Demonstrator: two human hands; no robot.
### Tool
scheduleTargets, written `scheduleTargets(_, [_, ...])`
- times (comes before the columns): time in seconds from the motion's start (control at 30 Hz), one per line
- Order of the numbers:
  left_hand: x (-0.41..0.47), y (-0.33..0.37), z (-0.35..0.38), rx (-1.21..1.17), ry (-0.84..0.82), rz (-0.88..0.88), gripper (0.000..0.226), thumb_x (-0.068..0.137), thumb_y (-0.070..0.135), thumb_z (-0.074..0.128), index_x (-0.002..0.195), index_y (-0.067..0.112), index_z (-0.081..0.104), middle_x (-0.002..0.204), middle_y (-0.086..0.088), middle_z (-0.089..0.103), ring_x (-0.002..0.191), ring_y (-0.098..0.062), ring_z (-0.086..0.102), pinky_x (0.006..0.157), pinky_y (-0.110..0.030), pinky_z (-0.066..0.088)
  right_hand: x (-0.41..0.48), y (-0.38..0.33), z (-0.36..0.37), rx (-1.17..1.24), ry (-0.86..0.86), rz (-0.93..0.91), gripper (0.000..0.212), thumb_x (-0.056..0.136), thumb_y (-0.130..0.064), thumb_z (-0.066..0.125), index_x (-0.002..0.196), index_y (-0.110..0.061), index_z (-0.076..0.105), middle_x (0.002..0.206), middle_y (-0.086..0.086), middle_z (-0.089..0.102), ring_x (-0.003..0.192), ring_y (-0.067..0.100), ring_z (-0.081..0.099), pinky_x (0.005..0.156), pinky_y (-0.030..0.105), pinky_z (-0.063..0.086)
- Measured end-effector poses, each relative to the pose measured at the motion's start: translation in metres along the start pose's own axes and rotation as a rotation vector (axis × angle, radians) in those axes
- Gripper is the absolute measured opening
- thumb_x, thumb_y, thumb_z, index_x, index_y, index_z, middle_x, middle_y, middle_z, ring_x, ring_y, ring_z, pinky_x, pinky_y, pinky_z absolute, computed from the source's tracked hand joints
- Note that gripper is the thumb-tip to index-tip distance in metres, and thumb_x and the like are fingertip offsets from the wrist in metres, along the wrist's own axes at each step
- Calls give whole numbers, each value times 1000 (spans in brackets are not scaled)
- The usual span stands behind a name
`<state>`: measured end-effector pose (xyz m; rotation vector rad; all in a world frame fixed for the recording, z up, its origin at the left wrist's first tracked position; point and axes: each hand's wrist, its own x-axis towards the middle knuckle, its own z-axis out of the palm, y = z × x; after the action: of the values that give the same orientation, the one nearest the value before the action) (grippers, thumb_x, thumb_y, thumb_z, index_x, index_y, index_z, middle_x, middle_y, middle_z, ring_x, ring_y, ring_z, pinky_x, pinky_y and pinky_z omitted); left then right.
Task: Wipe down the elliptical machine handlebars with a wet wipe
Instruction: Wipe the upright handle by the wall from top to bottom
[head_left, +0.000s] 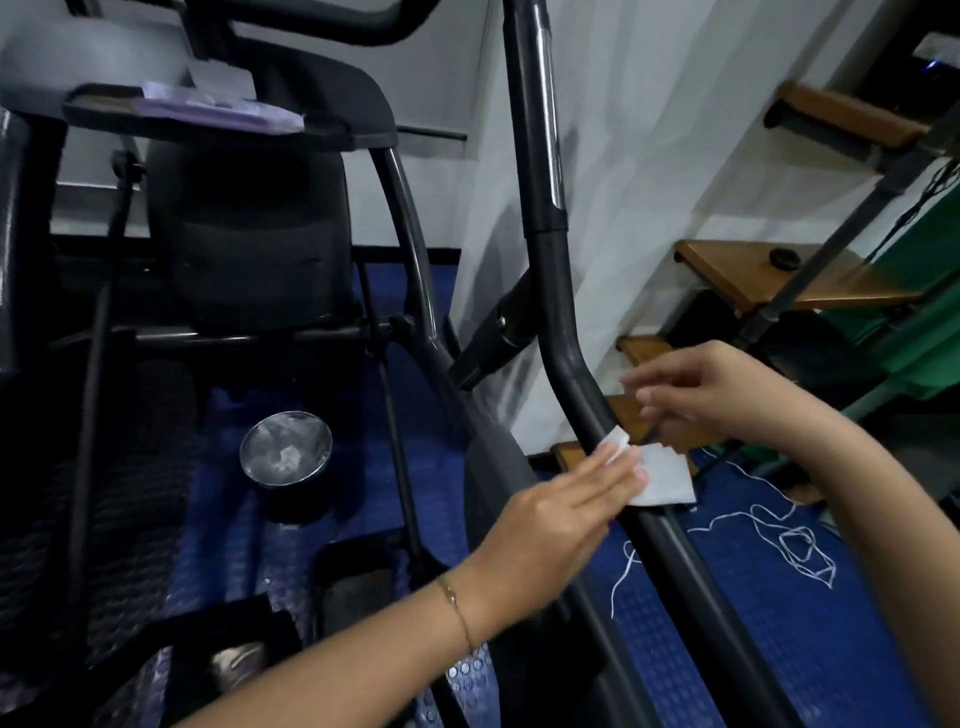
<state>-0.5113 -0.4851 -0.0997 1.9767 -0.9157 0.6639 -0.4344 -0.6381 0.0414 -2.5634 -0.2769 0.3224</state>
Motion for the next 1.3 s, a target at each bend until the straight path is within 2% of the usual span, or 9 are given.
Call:
scheduleTargets(0.17, [21, -4, -10, -838, 615, -1087, 36, 94, -5, 41, 100, 15, 71, 104, 2, 69, 100, -5, 61, 86, -13, 49, 38, -24, 19, -276, 141, -266, 33, 92, -14, 53, 123, -23, 59, 121, -4, 56, 85, 5, 55, 91, 24, 44])
scheduleTargets(0.27, [52, -34, -9, -1086, 622, -1335, 34, 95, -4, 36, 99, 7, 68, 102, -10, 65, 93, -16, 59, 81, -18, 51, 51, -32, 27, -392, 211, -296, 37, 94, -12, 48, 129, -21, 54, 122, 2, 47, 92, 10, 49, 84, 21, 39])
scheduleTargets(0.37, [69, -37, -8, -1202, 560, -1433, 35, 96, -1, 37, 125, -2, 55, 123, -14, 60, 86, -13, 60, 81, -21, 53, 53, -33, 30, -457, 222, -309, 38, 94, -9, 47, 130, -18, 53, 121, 5, 46, 86, 8, 43, 77, 18, 33])
scheduleTargets(0.5, [61, -25, -8, -1262, 401, -1506, 25, 93, -9, 33, 88, 7, 52, 66, -4, 50, 44, -6, 53, 43, -11, 48, 53, -35, 28, -428, 221, -315, 38, 91, -8, 53, 128, -17, 55, 123, 5, 48, 88, 10, 49, 85, 23, 43])
scheduleTargets(0.63, [81, -51, -25, -1269, 424, -1432, 34, 91, -11, 30, 76, 8, 54, 64, -2, 52, 42, -6, 54, 46, -14, 51, 57, -36, 28, -384, 325, -324, 47, 91, -15, 56, 136, -18, 46, 151, -1, 28, 109, 19, 58, 99, 37, 45])
scheduleTargets(0.8, [57, -33, -18, -1385, 221, -1399, 35, 93, -10, 27, 120, -6, 49, 101, -18, 58, 60, -11, 65, 48, -16, 55, 66, -39, 36, -420, 316, -293, 54, 92, -19, 54, 143, -17, 35, 155, -4, 19, 112, 22, 59, 98, 29, 41])
scheduleTargets(0.97, [13, 34, 25, -1571, -169, -1403, 41, 93, -9, 25, 117, -3, 58, 105, -13, 66, 83, -15, 68, 71, -21, 58, 66, -42, 36, -430, 343, -308, 49, 95, -23, 49, 142, -14, 36, 154, 0, 22, 110, 26, 60, 93, 34, 45])
scheduleTargets(1.1, [-5, 58, 28, -1648, -420, -1385, 41, 91, -14, 22, 104, 1, 58, 97, -10, 61, 73, -16, 66, 68, -24, 59, 64, -41, 35, -439, 321, -288, 51, 95, -22, 48, 143, -17, 33, 155, -3, 19, 106, 23, 62, 91, 29, 44])
scheduleTargets(1.3, [18, 37, 17, -1497, -249, -1431, 46, 88, -14, 22, 110, -5, 61, 100, -16, 65, 85, -23, 68, 66, -26, 59, 63, -41, 29, -393, 299, -269, 48, 95, -19, 46, 142, -21, 36, 153, -8, 22, 113, 21, 59, 96, 29, 42])
